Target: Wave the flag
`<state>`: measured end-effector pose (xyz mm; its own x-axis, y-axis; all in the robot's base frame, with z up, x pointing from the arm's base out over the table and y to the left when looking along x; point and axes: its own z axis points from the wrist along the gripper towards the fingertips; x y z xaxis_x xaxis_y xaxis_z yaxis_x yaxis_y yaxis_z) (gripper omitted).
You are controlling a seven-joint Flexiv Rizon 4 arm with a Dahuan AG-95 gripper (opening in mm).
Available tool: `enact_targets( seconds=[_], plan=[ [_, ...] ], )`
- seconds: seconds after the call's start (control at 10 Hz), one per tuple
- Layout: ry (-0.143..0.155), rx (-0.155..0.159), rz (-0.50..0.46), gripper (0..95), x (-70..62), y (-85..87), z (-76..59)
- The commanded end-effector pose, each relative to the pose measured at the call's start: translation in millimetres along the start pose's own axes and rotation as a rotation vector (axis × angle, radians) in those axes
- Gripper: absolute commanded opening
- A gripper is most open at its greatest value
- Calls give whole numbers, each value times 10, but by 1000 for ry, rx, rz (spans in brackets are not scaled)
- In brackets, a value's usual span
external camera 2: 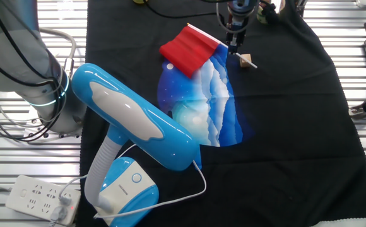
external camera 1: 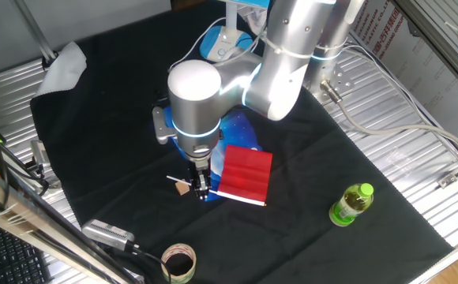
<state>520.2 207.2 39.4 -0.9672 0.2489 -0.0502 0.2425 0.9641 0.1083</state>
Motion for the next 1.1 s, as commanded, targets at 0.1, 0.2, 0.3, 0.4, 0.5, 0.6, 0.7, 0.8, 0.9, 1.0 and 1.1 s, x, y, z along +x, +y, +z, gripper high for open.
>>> enact_targets(
  seconds=[0.1, 0.2, 0.3, 0.4, 0.5, 0.6, 0.7, 0.8, 0.9, 1.0, 1.1],
  plan=[
    [0, -1, -2, 380, 2, -8, -4],
    [0, -2, -3, 380, 1, -15, 11],
    [-2, -1, -5, 380, 6, -28, 39],
    [-3, -2, -7, 380, 17, -38, 65],
    [-3, -2, -8, 380, 21, -47, 89],
    [-5, -2, -8, 380, 24, -48, 99],
    [-5, -3, -8, 380, 26, -50, 102],
    [-3, -2, -9, 380, 29, -52, 116],
    [-4, -2, -10, 380, 30, -57, 128],
    [-5, -3, -11, 380, 31, -63, 144],
    [-5, -2, -11, 380, 31, -70, 160]
  ],
)
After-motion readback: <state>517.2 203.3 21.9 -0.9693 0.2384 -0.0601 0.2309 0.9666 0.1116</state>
